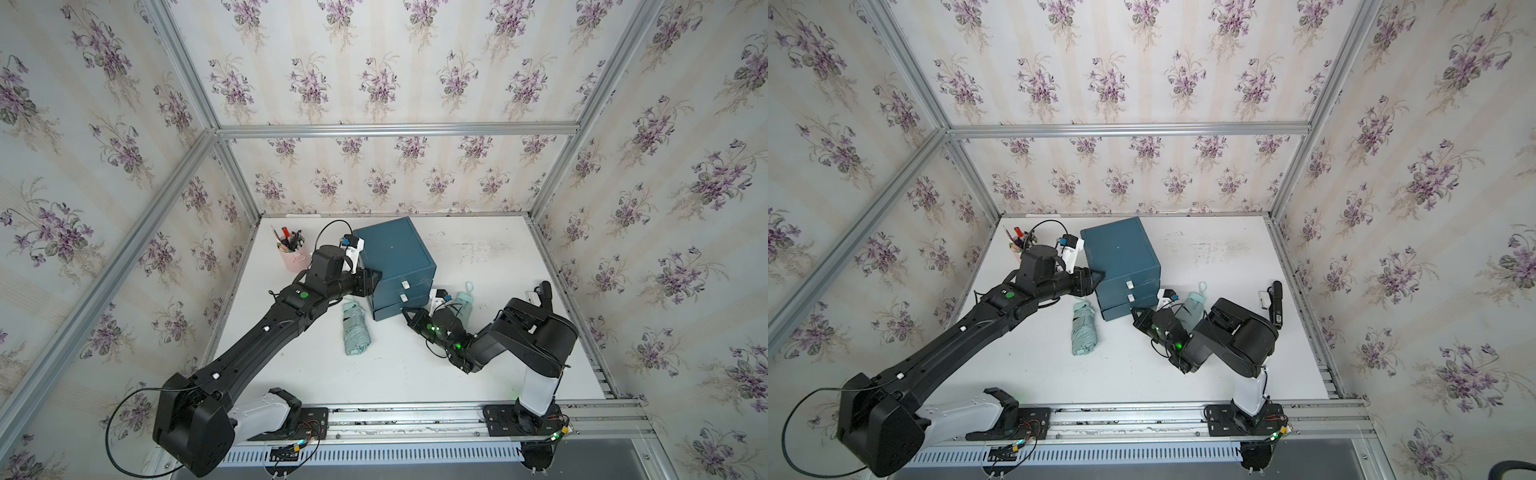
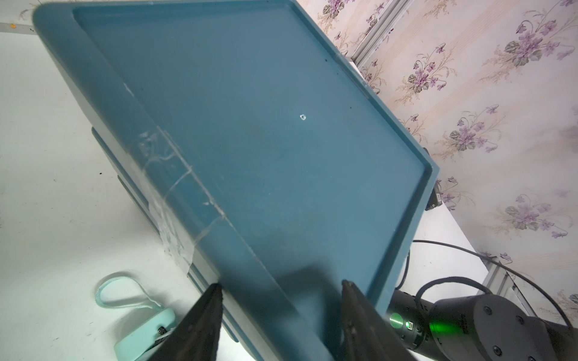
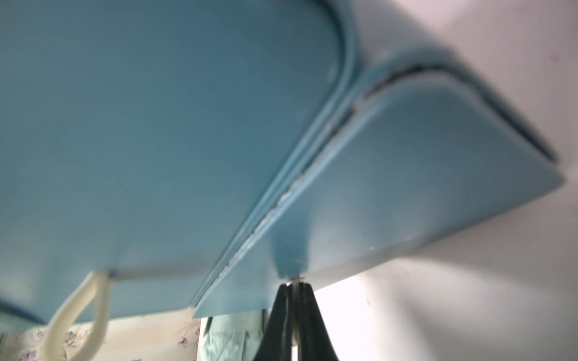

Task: Place the umbrella in the drawer by color
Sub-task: Open the drawer in the storage box.

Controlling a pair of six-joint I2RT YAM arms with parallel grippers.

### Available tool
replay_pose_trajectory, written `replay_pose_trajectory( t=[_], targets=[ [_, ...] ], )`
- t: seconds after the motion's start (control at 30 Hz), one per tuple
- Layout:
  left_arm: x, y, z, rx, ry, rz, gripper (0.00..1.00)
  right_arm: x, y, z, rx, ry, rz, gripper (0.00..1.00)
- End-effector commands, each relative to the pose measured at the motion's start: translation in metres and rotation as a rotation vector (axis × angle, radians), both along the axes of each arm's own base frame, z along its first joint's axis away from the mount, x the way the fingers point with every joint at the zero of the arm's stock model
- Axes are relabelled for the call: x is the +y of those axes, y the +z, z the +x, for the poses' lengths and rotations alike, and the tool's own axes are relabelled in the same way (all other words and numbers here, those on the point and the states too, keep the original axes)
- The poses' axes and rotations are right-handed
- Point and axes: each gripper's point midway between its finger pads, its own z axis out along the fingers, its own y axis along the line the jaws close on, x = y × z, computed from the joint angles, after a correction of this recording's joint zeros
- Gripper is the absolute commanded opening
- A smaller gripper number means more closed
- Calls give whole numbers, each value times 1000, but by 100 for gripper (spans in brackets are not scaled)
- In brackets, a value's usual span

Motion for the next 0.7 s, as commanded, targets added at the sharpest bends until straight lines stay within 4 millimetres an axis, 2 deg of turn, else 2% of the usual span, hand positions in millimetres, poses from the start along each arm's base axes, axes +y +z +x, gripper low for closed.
replay_pose_trajectory(
  t=[0.0,0.17,0.4,0.53,0.67],
  targets=[
    [18,-53,-38,195,-43,182,59,5,8,-16,-39,41,-30,0],
    [6,-58,-41,207,-76,184,58,14,15,-47,-77,83,-110,0],
    [0,-64,-42,227,-81,154,57,11,16,-74,-88,74,-192,0],
    [9,-68,-42,247,-14,155,57,-5,6,-81,-38,16,-253,0],
    [18,-79,-44,287,69,141,56,-17,5,-96,-27,-1,-301,0]
  ],
)
